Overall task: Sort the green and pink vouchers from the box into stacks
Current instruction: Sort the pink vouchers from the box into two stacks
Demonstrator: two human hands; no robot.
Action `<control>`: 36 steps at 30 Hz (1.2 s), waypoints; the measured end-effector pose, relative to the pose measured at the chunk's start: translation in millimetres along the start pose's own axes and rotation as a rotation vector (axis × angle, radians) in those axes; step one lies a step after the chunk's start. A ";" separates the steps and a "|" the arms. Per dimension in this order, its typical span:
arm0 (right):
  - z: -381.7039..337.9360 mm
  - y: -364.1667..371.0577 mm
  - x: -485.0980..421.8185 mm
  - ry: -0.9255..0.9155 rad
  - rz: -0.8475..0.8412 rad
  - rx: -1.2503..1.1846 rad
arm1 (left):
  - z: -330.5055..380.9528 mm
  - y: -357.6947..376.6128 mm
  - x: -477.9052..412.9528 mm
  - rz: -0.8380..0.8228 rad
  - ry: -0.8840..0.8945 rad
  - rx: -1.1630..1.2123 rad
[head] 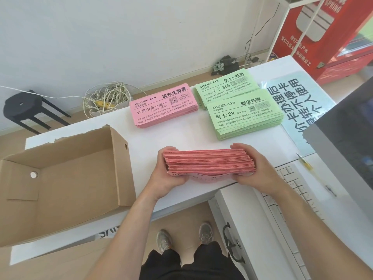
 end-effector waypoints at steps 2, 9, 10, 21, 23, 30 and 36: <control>-0.4 4.3 -1.0 -0.013 0.007 0.013 | 2.3 2.2 1.1 0.005 -0.002 0.007; -1.4 2.9 2.6 -0.023 0.017 0.027 | 8.5 1.1 3.0 0.027 -0.008 -0.003; -0.8 4.7 2.4 -0.019 0.035 0.028 | 8.6 2.0 2.5 0.042 -0.029 -0.001; -39.3 50.5 -29.8 0.110 0.144 -0.082 | 17.7 -42.3 10.6 0.249 -0.309 -0.010; -50.3 69.0 -51.0 0.134 0.142 -0.020 | 16.7 -51.2 9.6 0.336 -0.417 -0.003; -67.4 108.3 -119.6 0.304 0.142 0.110 | 7.3 -68.5 -15.5 0.443 -0.618 0.029; -69.5 109.9 -141.0 0.331 0.170 0.159 | 0.9 -73.0 -37.6 0.419 -0.661 -0.091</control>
Point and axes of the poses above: each hand's wrist, its own x-axis away from the middle knuckle, its own y-axis out of the palm, z = x × y, the point moved 2 cm from there along -x, towards the middle knuckle, and after that the axes turned 13 degrees about -x, right-handed, at the moved point
